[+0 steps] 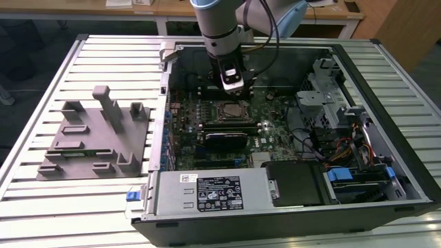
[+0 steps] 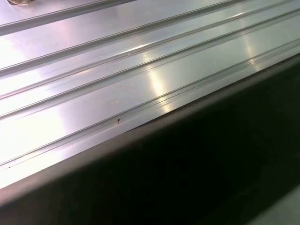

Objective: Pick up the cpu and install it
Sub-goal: 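Install the first cpu locking lever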

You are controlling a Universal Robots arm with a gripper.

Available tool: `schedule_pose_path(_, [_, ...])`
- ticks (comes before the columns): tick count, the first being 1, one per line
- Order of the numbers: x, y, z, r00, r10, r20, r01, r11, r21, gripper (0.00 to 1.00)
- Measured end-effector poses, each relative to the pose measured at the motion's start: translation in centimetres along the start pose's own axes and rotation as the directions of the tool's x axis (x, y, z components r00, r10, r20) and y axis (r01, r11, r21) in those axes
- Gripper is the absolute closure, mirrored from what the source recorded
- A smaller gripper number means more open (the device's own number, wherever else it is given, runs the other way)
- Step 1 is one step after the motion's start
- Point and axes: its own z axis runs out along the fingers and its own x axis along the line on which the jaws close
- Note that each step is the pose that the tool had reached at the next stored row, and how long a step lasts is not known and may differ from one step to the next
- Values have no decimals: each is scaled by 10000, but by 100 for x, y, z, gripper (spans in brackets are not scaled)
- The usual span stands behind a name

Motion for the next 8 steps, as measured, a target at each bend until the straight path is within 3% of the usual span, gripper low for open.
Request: schedule_pose_path(8, [-40, -34, 4, 10000, 15, -37, -15, 10000, -77, 89])
